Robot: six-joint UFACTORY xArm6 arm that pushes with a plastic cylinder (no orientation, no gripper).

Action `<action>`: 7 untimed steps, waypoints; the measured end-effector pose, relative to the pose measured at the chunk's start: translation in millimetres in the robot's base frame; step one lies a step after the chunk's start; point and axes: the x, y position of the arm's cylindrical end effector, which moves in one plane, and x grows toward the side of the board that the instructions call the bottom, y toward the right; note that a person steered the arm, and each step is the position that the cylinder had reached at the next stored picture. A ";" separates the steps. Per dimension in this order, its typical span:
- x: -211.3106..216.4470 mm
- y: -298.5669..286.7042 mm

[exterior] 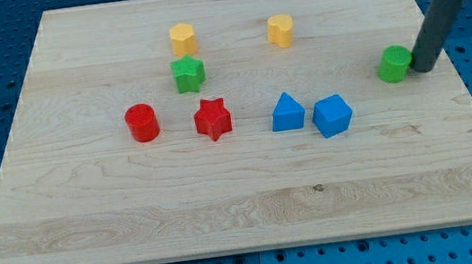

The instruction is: Push the green circle above the blue cube

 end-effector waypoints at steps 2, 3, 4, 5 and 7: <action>0.0 -63.5; 0.0 -91.0; 0.0 -104.0; 0.7 -88.3; 86.1 -31.0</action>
